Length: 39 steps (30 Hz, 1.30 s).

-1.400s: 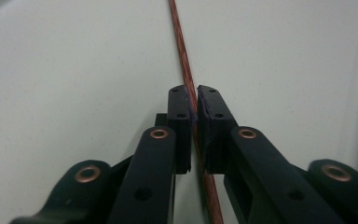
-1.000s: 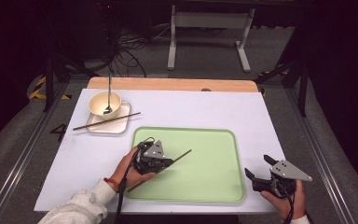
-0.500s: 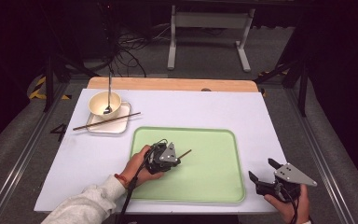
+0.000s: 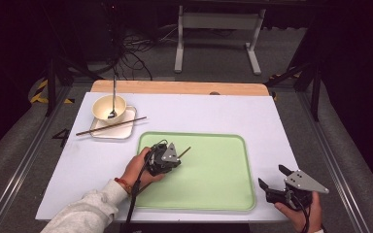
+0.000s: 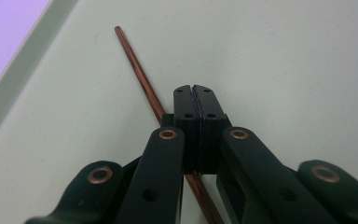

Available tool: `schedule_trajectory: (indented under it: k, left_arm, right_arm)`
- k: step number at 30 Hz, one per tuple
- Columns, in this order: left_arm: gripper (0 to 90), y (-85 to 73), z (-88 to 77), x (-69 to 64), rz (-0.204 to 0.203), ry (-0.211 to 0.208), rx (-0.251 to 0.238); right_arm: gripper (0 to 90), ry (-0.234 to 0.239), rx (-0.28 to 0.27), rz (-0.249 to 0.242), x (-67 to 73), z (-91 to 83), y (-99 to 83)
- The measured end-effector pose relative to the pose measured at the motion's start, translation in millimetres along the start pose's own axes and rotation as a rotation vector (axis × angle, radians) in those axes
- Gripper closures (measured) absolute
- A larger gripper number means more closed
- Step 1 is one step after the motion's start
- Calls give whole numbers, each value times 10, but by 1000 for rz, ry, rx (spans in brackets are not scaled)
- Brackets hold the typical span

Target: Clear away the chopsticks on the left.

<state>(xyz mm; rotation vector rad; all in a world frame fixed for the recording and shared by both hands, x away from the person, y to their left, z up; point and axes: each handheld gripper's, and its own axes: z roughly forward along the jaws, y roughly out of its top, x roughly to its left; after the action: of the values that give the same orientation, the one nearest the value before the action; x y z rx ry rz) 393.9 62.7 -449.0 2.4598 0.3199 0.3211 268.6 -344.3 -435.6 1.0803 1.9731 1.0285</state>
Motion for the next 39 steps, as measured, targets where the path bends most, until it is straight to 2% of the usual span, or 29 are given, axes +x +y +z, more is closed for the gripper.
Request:
schedule_trajectory:
  k: [3,9,18,33,39]
  left_arm:
    - [898,-55,-32,48,-27,8,1]
    - [899,-127,-80,96,-48,17,2]
    - [900,-311,-195,206,-109,37,2]
    - [900,-589,-381,269,-204,85,-2]
    - [900,-673,-445,268,-229,81,-10]
  right_arm:
    - [161,-1,-5,0,-1,1,8]
    - [159,6,-1,-4,0,29,21]
    - [157,31,-1,-27,25,129,77]
    - [156,83,-6,-70,83,335,203]
    - [155,102,-6,-85,109,410,246]
